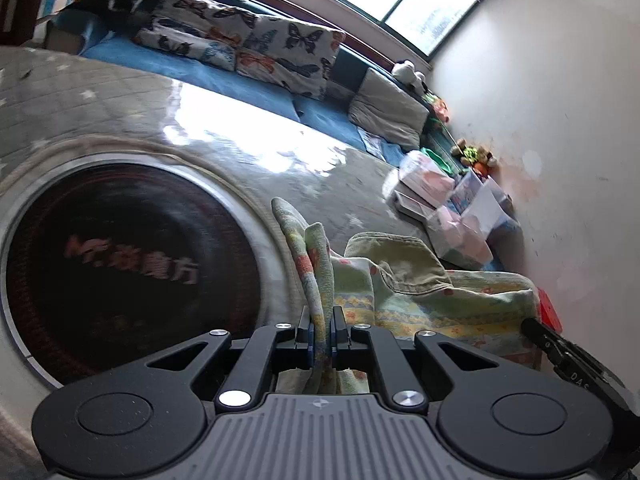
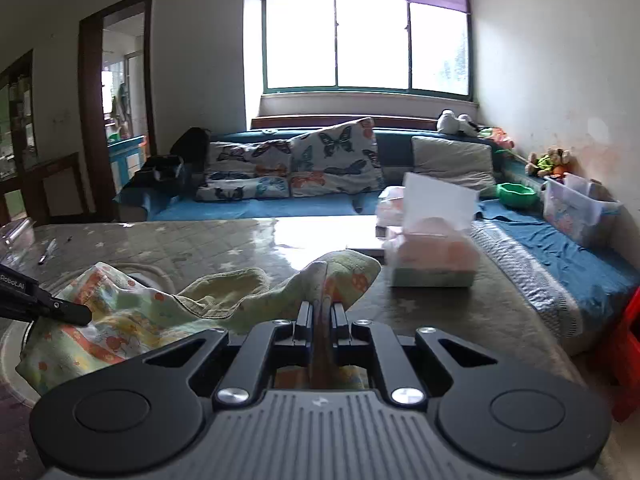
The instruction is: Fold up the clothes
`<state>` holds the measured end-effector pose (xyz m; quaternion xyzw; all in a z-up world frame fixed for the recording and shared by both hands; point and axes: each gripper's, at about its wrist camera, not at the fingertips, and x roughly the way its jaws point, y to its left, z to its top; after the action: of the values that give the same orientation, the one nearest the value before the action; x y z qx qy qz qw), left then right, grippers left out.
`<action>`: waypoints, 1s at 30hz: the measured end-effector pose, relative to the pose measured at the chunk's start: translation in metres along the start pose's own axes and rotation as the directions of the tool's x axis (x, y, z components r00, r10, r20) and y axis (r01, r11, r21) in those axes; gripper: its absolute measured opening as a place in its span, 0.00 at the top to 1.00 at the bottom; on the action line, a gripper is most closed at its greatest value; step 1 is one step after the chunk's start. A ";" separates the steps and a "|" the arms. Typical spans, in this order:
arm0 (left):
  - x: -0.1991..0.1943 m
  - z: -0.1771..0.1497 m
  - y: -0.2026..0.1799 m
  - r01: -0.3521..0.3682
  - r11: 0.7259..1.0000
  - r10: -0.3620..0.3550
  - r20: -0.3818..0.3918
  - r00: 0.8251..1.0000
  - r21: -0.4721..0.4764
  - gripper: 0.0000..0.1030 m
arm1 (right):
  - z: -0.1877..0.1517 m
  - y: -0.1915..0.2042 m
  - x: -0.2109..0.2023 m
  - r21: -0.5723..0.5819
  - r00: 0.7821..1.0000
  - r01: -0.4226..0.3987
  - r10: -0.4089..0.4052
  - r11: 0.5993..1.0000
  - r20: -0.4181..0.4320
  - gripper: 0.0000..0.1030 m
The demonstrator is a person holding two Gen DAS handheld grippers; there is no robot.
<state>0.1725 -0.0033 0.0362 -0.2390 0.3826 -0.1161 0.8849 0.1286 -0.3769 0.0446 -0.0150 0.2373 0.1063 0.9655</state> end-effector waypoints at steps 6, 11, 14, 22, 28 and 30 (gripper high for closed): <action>0.023 -0.001 -0.030 0.016 0.999 -0.015 -0.032 0.999 0.044 0.92 | 0.000 -0.025 -0.003 0.024 0.999 0.045 -0.045 0.999 -0.002 0.93; 0.039 -0.002 -0.044 0.011 0.998 -0.008 -0.065 0.998 0.060 0.92 | -0.006 -0.043 -0.001 0.048 0.998 0.067 -0.066 0.997 -0.022 0.93; 0.045 -0.003 -0.051 0.004 0.998 0.002 -0.078 0.997 0.070 0.92 | -0.010 -0.050 0.000 0.057 0.997 0.070 -0.068 0.996 -0.032 0.93; 0.057 -0.004 -0.058 -0.022 0.995 0.032 -0.107 0.994 0.098 0.92 | -0.026 -0.068 0.008 0.109 0.994 0.084 -0.076 0.990 -0.079 0.93; 0.067 -0.005 -0.048 -0.075 0.992 0.088 -0.129 0.988 0.100 0.88 | -0.045 -0.086 0.025 0.146 0.983 0.124 -0.101 0.981 -0.155 0.91; 0.066 -0.004 -0.045 -0.099 0.990 0.112 -0.123 0.986 0.103 0.87 | -0.048 -0.091 0.028 0.152 0.978 0.140 -0.113 0.978 -0.175 0.91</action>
<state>0.2137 -0.0686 0.0155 -0.1674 0.4447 -0.1027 0.8739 0.1503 -0.4640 -0.0134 0.0406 0.3230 0.0231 0.9453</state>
